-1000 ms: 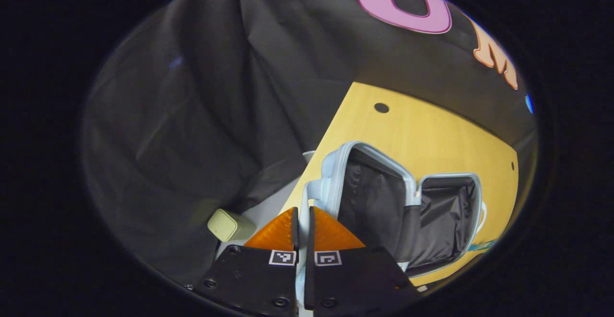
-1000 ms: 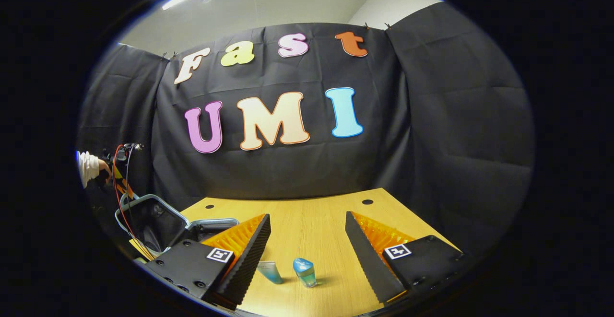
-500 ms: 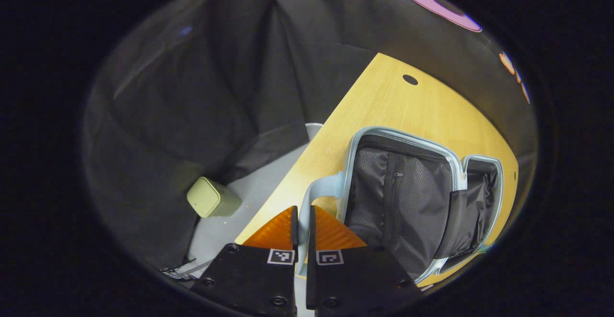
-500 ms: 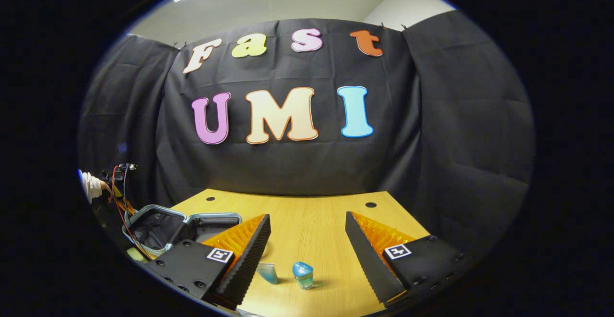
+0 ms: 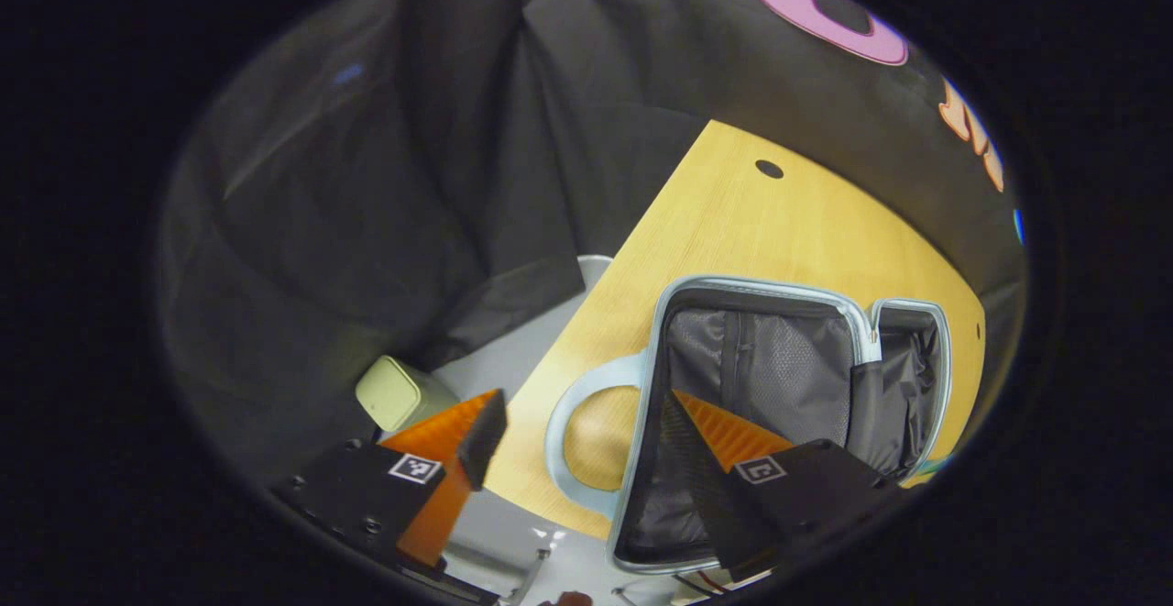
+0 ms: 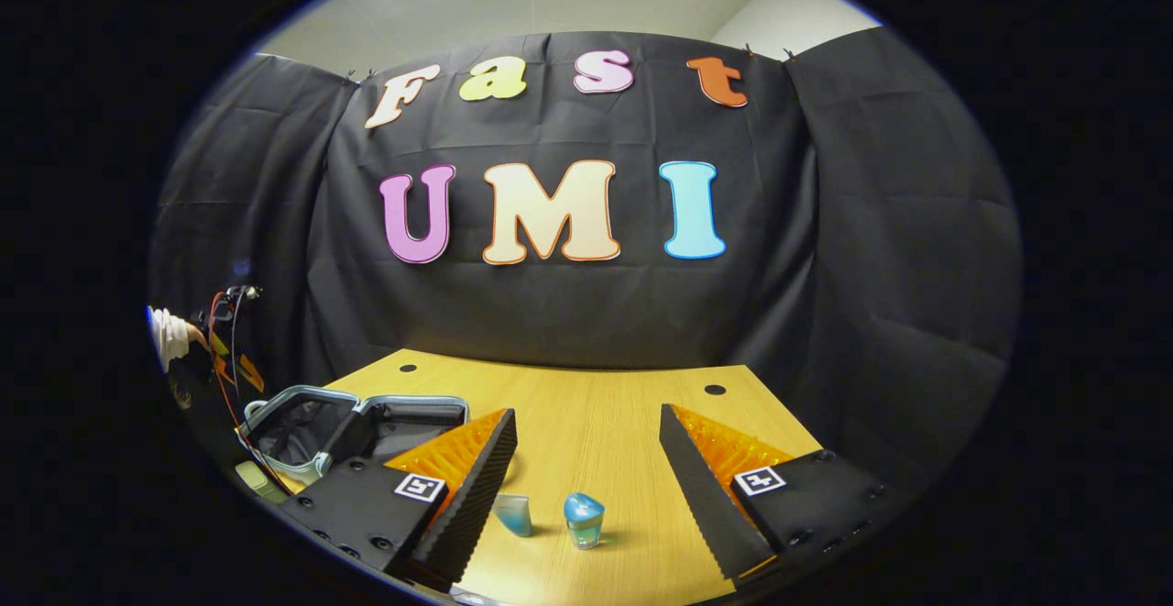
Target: First open the suitcase, pack the skin care products into it, and then close the suitcase.
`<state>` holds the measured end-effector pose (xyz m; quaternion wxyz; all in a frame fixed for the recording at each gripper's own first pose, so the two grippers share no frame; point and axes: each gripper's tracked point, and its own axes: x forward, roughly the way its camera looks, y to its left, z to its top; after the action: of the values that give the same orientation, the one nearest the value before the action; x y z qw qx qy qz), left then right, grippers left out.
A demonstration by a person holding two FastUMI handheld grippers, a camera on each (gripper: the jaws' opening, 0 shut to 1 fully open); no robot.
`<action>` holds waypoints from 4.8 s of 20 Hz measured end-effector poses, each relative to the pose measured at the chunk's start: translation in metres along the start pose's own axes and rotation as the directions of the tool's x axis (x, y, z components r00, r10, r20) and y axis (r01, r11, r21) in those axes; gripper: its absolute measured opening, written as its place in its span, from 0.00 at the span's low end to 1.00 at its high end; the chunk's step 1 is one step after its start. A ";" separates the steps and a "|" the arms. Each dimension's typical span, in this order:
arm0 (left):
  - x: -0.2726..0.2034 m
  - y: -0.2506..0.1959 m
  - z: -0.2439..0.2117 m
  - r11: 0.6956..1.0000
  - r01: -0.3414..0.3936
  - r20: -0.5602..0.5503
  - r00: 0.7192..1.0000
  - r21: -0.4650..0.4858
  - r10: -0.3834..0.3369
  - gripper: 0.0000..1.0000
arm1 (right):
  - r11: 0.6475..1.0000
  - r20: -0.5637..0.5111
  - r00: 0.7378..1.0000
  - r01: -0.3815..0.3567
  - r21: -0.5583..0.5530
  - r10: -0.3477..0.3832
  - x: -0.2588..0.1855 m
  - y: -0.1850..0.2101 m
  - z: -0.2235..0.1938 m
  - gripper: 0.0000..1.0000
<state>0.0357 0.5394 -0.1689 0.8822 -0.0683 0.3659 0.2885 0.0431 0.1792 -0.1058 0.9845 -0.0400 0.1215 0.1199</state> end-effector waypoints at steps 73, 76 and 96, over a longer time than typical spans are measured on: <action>-0.155 -0.493 -0.123 0.764 0.535 0.271 0.724 0.359 -0.634 0.36 | 0.938 -0.339 0.891 -0.342 -0.061 0.303 0.094 0.013 -0.257 0.40; -0.146 -0.450 -0.103 0.800 0.501 0.242 0.774 0.331 -0.585 0.39 | 0.942 -0.361 0.888 -0.329 -0.065 0.285 0.095 0.011 -0.257 0.35; -0.043 -0.360 -0.148 0.879 0.466 -0.269 0.863 0.100 -0.427 0.56 | 0.908 -0.420 0.812 -0.410 0.082 0.405 0.082 0.133 -0.147 0.37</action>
<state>0.1223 0.1739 -0.2793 0.8771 -0.1138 0.4654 0.0348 0.0537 0.3106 -0.2751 0.8846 -0.0444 0.3392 0.3168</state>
